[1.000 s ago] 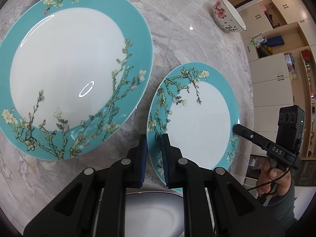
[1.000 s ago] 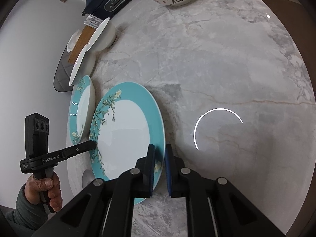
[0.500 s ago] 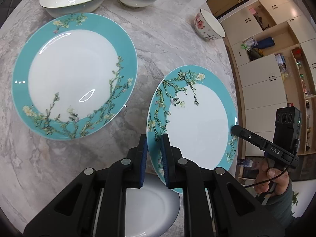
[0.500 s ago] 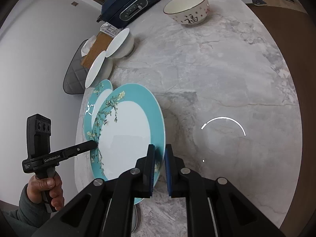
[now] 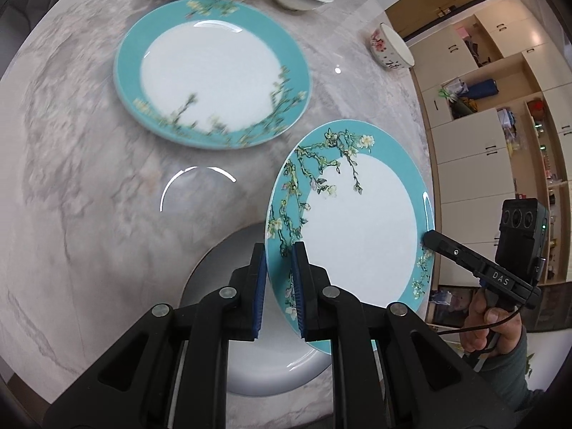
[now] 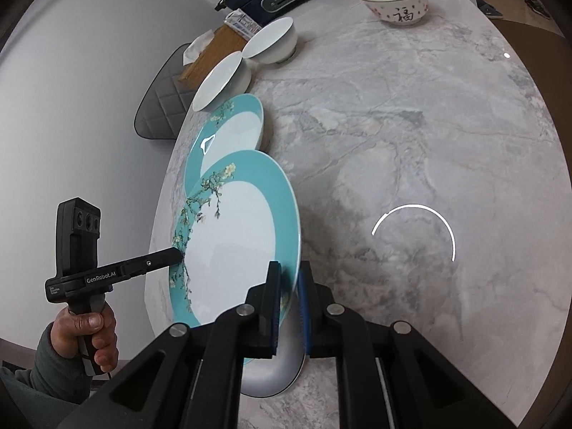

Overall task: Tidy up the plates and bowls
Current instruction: 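Lift the small teal-rimmed plate and lower it onto the grey-rimmed plate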

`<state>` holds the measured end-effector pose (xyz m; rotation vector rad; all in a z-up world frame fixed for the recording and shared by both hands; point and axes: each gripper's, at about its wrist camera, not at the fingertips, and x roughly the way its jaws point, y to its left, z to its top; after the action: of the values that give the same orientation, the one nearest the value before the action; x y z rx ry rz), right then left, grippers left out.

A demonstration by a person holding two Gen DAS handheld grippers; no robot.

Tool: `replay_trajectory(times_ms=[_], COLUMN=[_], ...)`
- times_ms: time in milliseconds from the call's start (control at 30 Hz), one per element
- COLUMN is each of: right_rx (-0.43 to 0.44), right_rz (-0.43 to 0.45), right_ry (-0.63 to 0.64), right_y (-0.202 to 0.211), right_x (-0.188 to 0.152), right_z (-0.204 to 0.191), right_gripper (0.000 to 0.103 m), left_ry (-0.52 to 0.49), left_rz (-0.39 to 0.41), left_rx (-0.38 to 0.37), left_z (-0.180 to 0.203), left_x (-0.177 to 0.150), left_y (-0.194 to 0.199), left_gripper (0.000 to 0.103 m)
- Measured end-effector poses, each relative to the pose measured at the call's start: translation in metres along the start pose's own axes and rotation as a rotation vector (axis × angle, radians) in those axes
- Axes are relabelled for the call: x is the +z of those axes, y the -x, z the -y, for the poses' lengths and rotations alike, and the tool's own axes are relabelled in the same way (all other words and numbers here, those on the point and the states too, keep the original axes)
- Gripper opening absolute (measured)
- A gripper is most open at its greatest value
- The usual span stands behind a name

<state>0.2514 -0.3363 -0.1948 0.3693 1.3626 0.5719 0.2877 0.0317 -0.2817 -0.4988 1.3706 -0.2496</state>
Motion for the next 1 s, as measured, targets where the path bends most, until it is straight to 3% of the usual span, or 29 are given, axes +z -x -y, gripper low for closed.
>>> replay_trajectory(times_ms=[467,1000], right_rx=[-0.035,-0.104], right_rz=[-0.058,-0.067], right_ry=[-0.014,-0.026], right_y=[-0.037,-0.059], right_x=[-0.056,-0.085], right_z=[-0.019,-0.018], right_gripper=[0.012,0.013], left_ry=[0.007,-0.021], left_rz=[-0.050,-0.080], left_rx=[0.015,0.024], left_z=[-0.053,-0.062], left_x=[-0.059,-0.066], left_y=[-0.005,-0.032], left_gripper=[0.012,0.012])
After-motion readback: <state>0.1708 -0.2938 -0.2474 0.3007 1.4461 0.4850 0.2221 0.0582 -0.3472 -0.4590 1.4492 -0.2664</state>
